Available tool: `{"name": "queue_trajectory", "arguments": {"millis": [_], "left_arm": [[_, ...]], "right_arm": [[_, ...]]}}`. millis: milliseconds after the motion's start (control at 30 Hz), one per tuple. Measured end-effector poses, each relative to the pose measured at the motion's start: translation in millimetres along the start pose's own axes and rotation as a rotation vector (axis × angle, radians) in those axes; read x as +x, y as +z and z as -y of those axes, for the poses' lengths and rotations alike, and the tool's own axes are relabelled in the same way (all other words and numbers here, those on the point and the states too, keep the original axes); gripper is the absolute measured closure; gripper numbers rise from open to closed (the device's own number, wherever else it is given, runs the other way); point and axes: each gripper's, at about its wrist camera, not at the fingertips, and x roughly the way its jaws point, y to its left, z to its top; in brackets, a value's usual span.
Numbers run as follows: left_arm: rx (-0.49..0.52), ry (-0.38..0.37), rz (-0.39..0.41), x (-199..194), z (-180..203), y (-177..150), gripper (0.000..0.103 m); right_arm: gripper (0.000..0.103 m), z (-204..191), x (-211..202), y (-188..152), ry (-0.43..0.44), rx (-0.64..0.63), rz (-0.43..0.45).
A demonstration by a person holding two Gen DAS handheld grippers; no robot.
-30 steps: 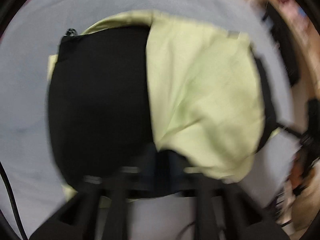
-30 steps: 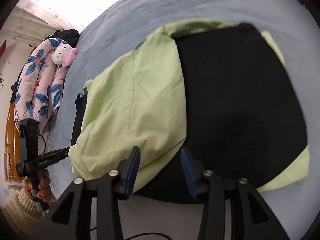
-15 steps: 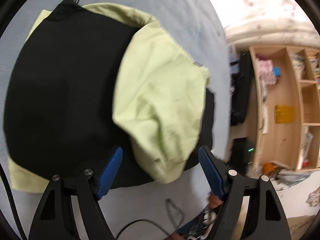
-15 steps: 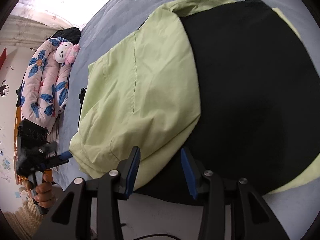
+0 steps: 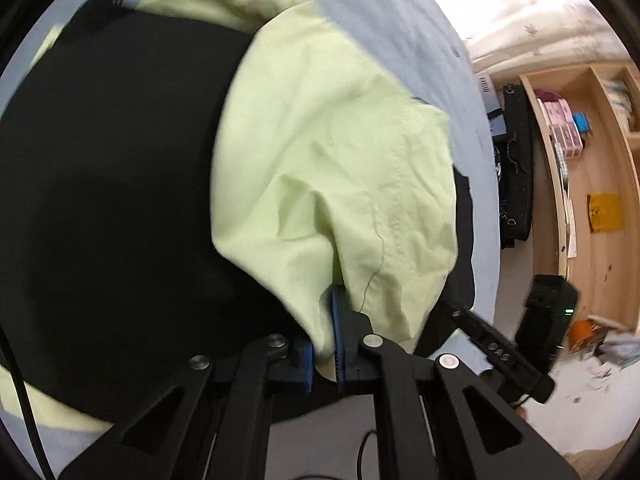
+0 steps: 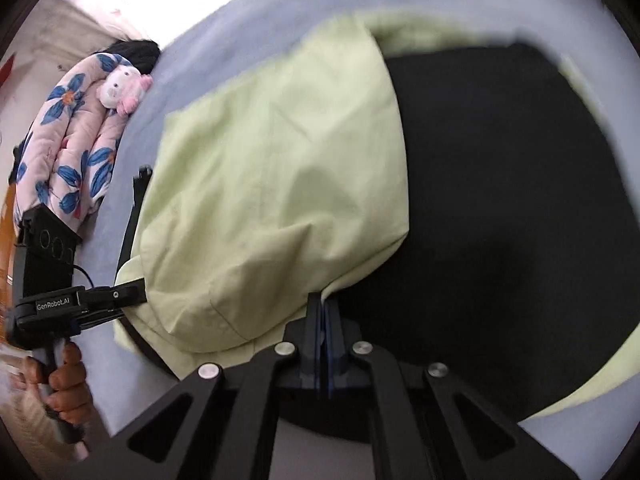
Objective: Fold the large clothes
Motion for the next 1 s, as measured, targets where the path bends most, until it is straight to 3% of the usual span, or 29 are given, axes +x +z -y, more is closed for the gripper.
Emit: {"name": "queue_trajectory", "arguments": {"millis": [100, 233, 367, 433, 567, 667, 767, 867, 1000], "left_arm": [[0.056, 0.007, 0.032, 0.9, 14.1, 7.5, 0.098], [0.092, 0.106, -0.019, 24.1, 1.4, 5.3, 0.096], [0.026, 0.086, -0.026, 27.6, -8.3, 0.8, 0.090], [0.009, 0.096, -0.021, 15.5, -11.3, -1.7, 0.079], [0.074, 0.251, 0.057, -22.4, 3.5, -16.6, 0.076], [0.137, 0.329, 0.161, -46.5, 22.6, -25.1, 0.076], [0.168, 0.296, 0.217, -52.1, 40.7, -20.0, 0.076], [0.181, 0.281, 0.218, -33.7, 48.3, -9.3, 0.076], [0.143, 0.286, 0.205, 4.1, 49.0, 1.8, 0.076]], "right_arm": [[0.102, 1.4, -11.1, 12.9, -0.051, -0.022, 0.074], [0.102, 10.8, 17.0, 13.3, -0.118, -0.034, -0.008], [0.097, 3.7, 27.5, 6.1, -0.180, -0.072, -0.049], [0.092, 1.8, 21.3, 7.5, -0.190, -0.056, -0.064], [0.087, -5.9, -3.0, 11.0, -0.189, -0.016, 0.000], [0.086, -23.2, -21.8, 13.1, -0.122, -0.018, 0.084], [0.086, -47.6, -20.1, 15.3, -0.042, -0.068, 0.120], [0.086, -73.0, -0.2, 17.5, -0.047, -0.136, 0.116], [0.086, -71.7, 35.6, 20.8, -0.059, -0.102, 0.053]]}}
